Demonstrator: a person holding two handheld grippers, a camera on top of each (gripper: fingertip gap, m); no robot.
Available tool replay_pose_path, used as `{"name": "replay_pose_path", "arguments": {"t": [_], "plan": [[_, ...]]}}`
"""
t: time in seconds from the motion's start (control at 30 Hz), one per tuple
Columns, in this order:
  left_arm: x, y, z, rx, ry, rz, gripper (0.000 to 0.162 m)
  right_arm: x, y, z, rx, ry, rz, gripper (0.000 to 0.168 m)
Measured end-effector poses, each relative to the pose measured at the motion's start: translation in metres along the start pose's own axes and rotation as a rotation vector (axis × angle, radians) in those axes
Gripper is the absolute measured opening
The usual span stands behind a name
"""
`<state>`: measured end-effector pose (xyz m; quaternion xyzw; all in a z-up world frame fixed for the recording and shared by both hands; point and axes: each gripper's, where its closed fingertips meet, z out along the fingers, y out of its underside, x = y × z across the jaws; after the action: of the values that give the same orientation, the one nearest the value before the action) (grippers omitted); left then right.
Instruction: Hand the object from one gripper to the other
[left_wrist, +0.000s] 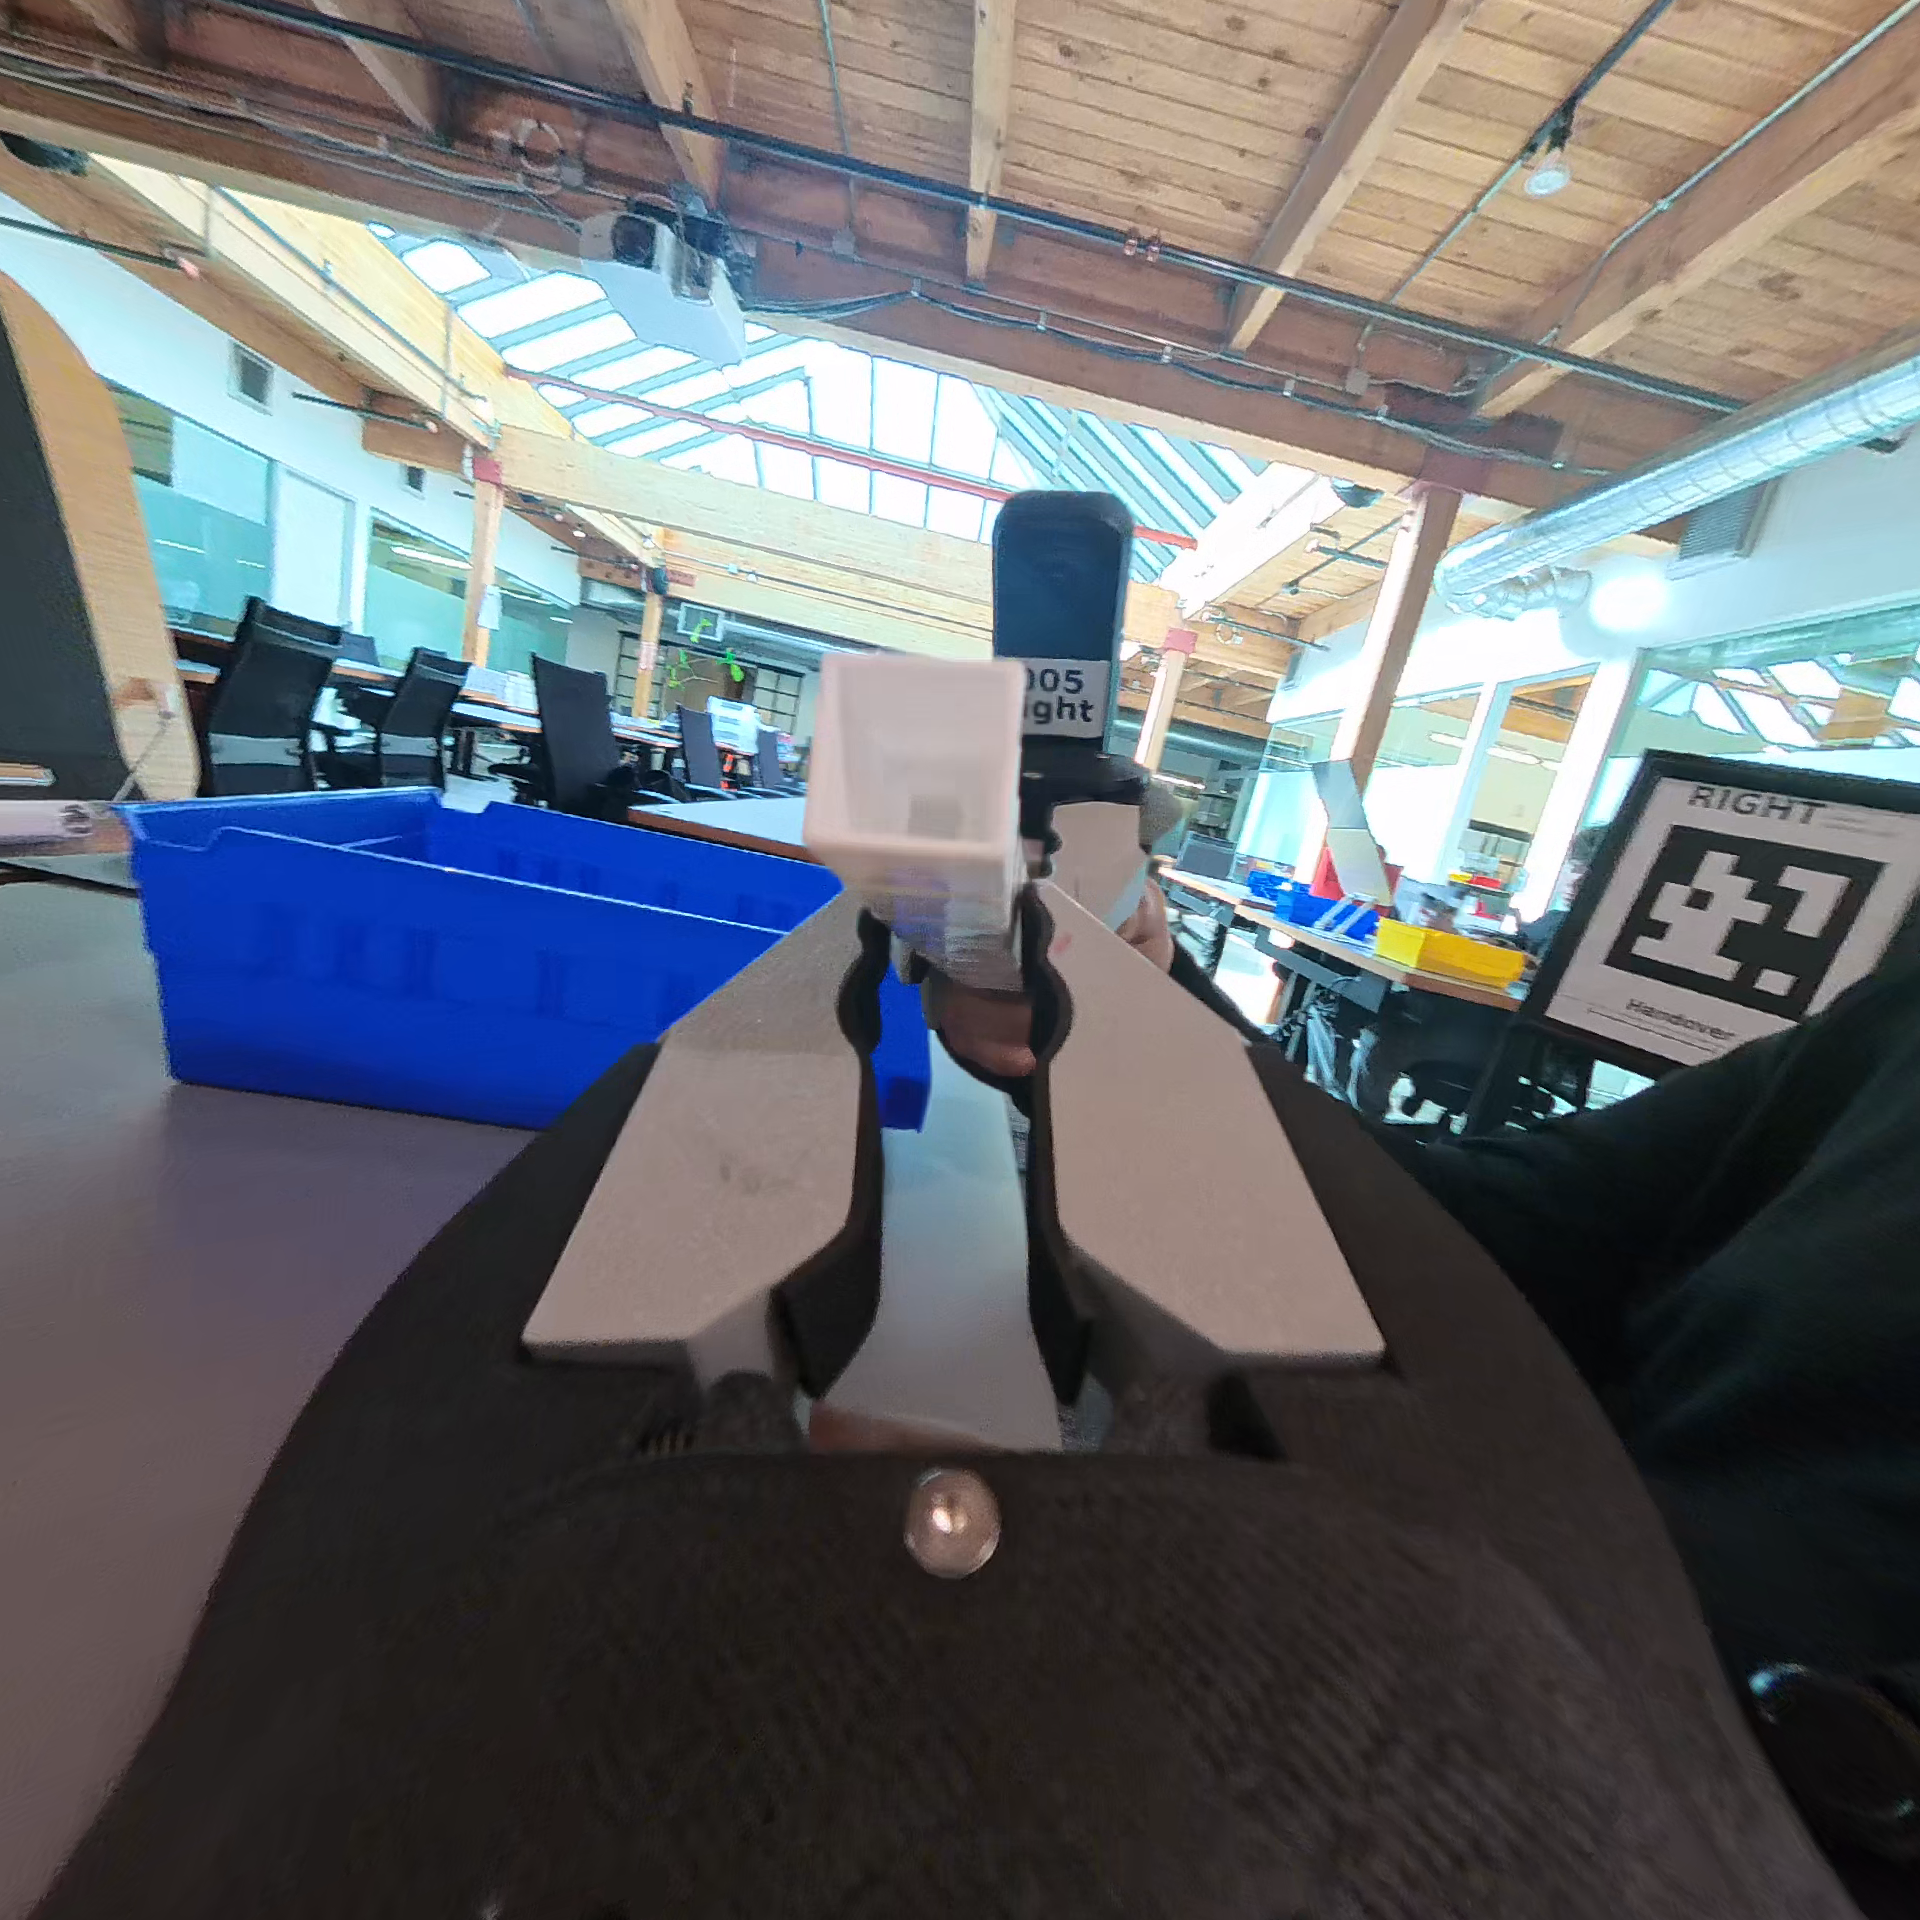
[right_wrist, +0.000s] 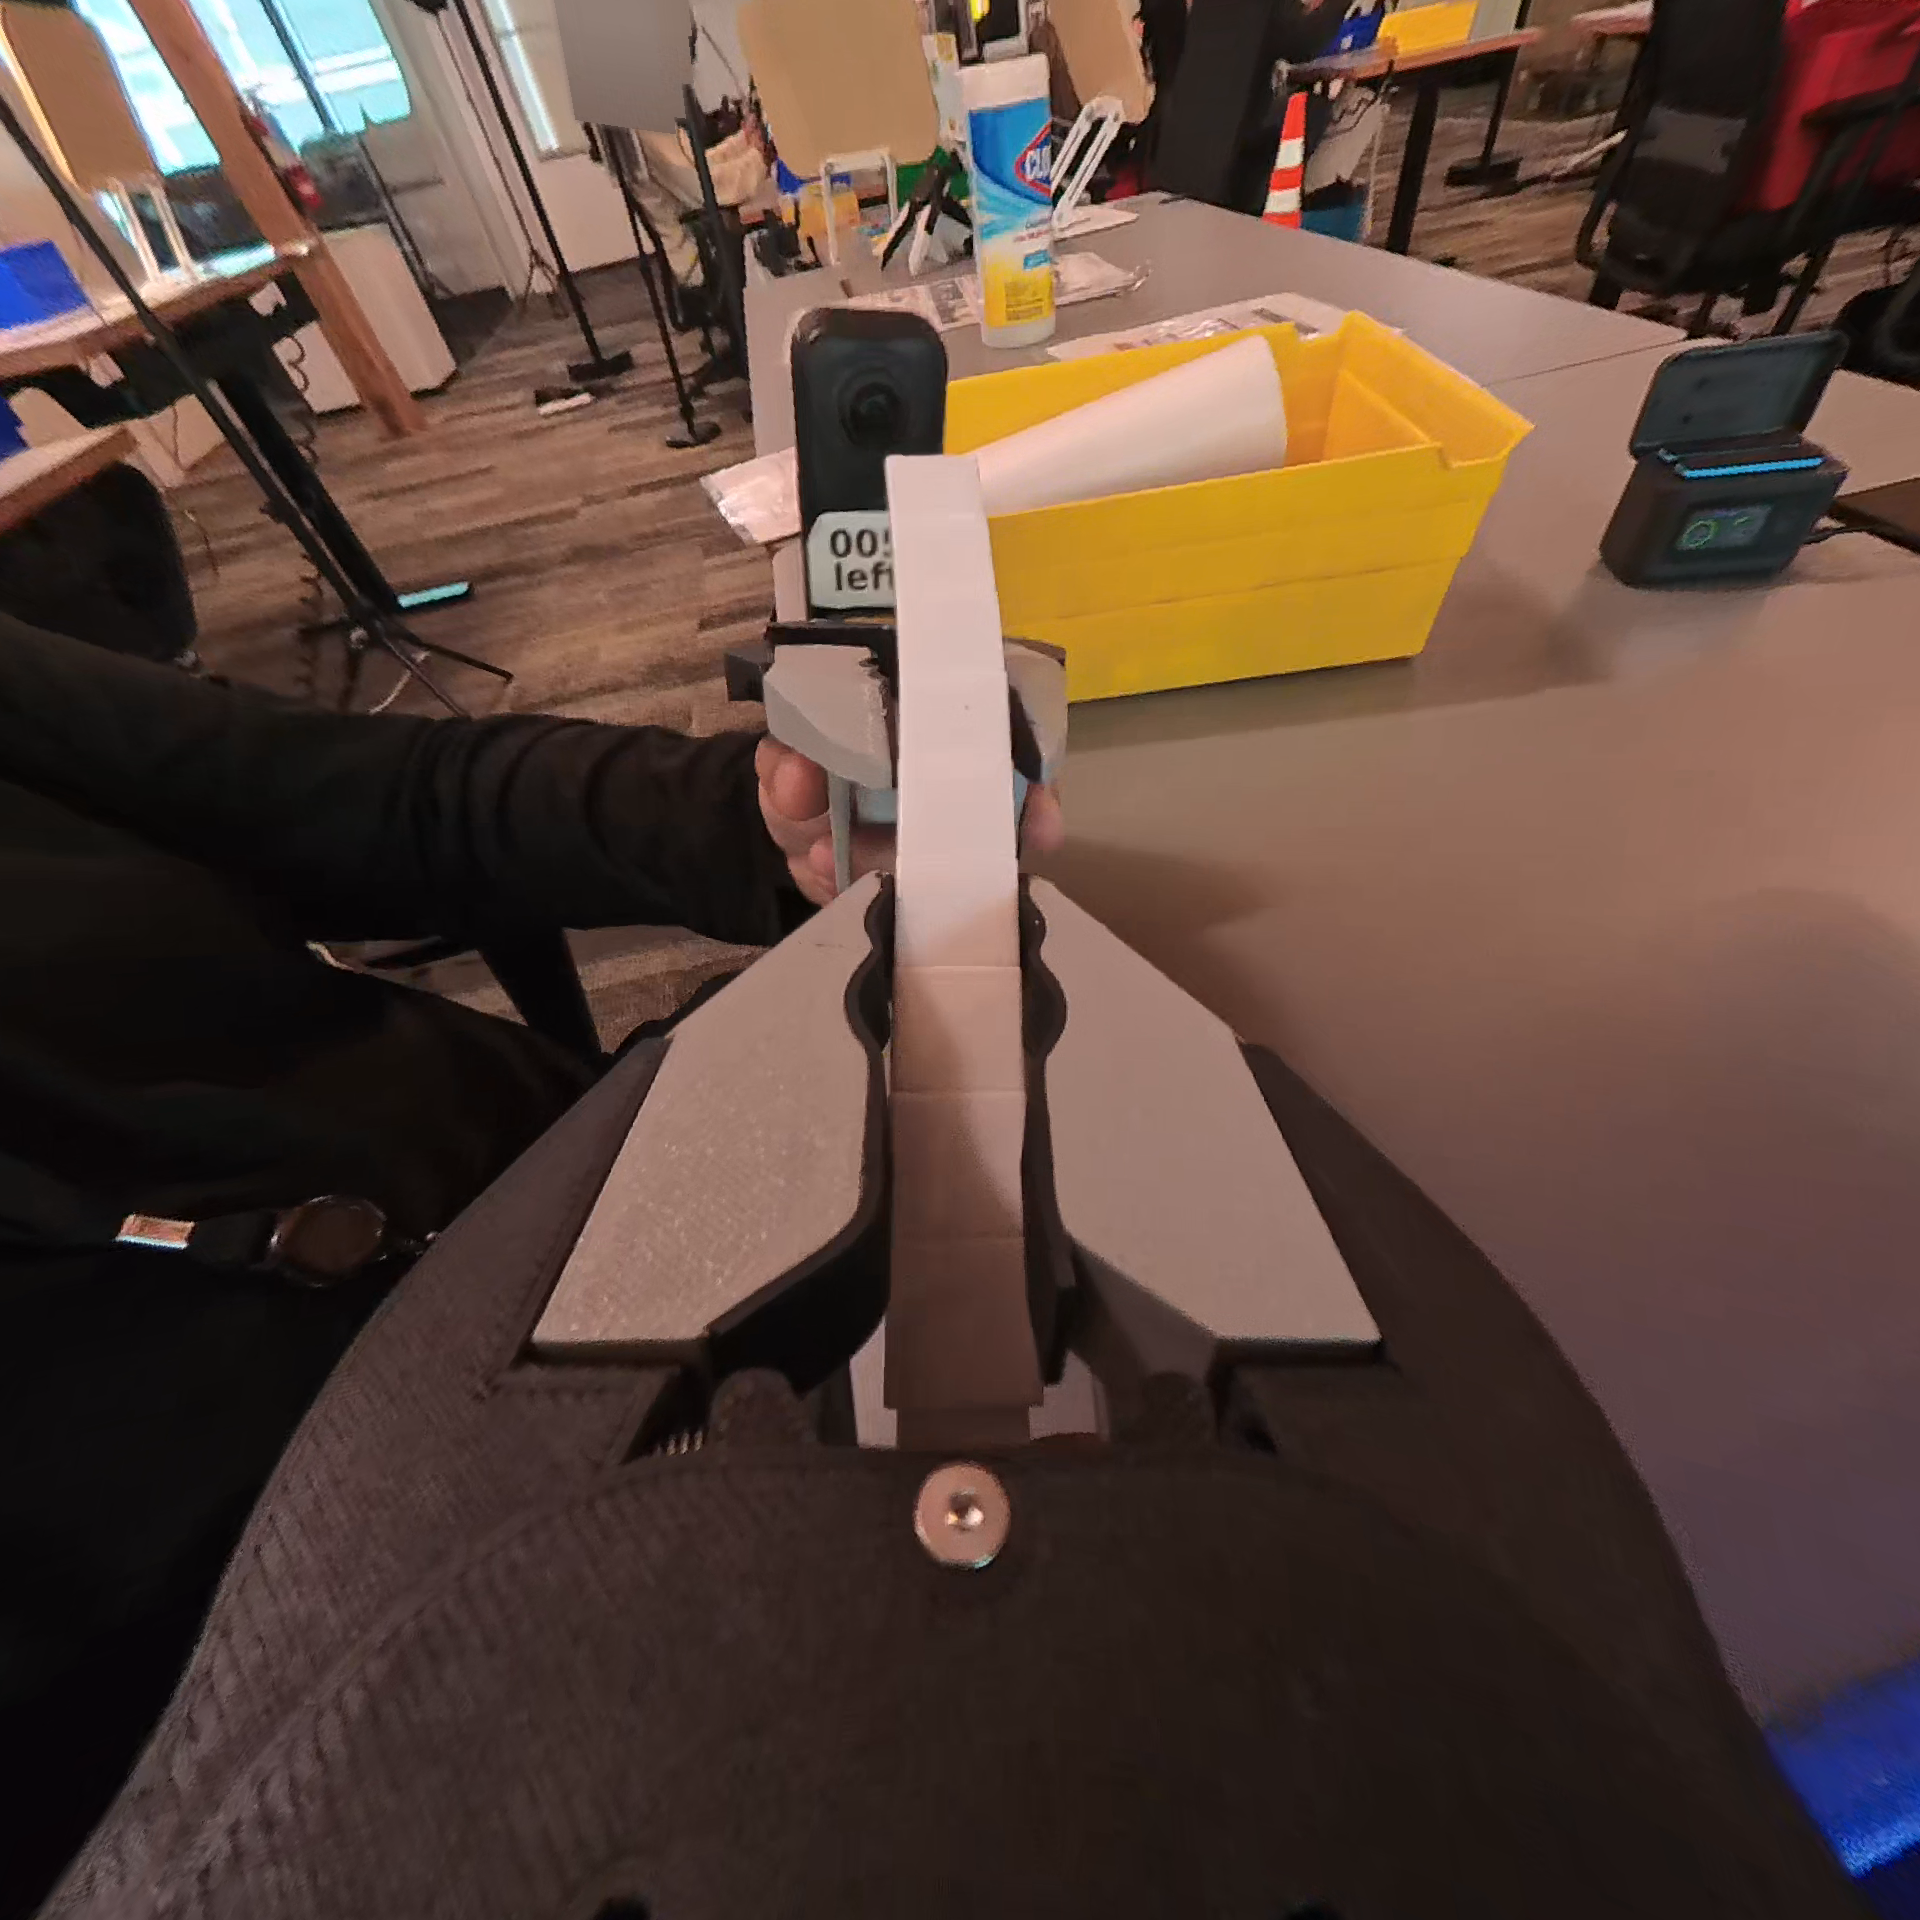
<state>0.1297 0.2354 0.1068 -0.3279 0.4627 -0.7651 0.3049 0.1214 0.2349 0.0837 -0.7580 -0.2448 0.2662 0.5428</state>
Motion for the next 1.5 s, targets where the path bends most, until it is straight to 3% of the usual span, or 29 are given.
{"name": "replay_pose_path", "arguments": {"t": [0.13,0.3,0.47,0.57,0.63,0.8,0.93,1.3,1.5], "plan": [[-0.007,0.007,0.002,-0.04,-0.05,0.009,0.043,0.001,-0.007,-0.003,0.043,-0.004,-0.004,0.02],[-0.007,0.014,0.004,-0.073,-0.069,0.046,0.042,0.016,-0.029,-0.038,0.121,0.13,-0.039,0.02],[-0.017,0.024,0.007,-0.13,-0.139,0.098,0.035,0.068,-0.054,-0.152,0.288,0.578,-0.061,0.02],[-0.02,0.023,0.006,-0.125,-0.143,0.063,0.034,0.113,-0.033,-0.23,0.298,0.935,0.007,0.019],[-0.025,0.023,0.005,-0.122,-0.16,0.042,0.032,0.133,-0.01,-0.25,0.257,1.012,0.091,0.019],[-0.023,0.026,0.007,-0.141,-0.164,0.067,0.031,0.177,0.06,-0.243,0.033,1.06,0.317,0.025],[-0.025,0.024,0.006,-0.131,-0.169,0.049,0.028,0.192,0.1,-0.25,-0.161,1.157,0.377,0.03],[-0.026,0.025,0.006,-0.134,-0.174,0.043,0.026,0.133,0.007,-0.305,0.23,1.196,0.189,0.035],[-0.028,0.026,0.006,-0.144,-0.183,0.038,0.025,0.105,-0.022,-0.293,0.343,1.046,0.158,0.047]]}}
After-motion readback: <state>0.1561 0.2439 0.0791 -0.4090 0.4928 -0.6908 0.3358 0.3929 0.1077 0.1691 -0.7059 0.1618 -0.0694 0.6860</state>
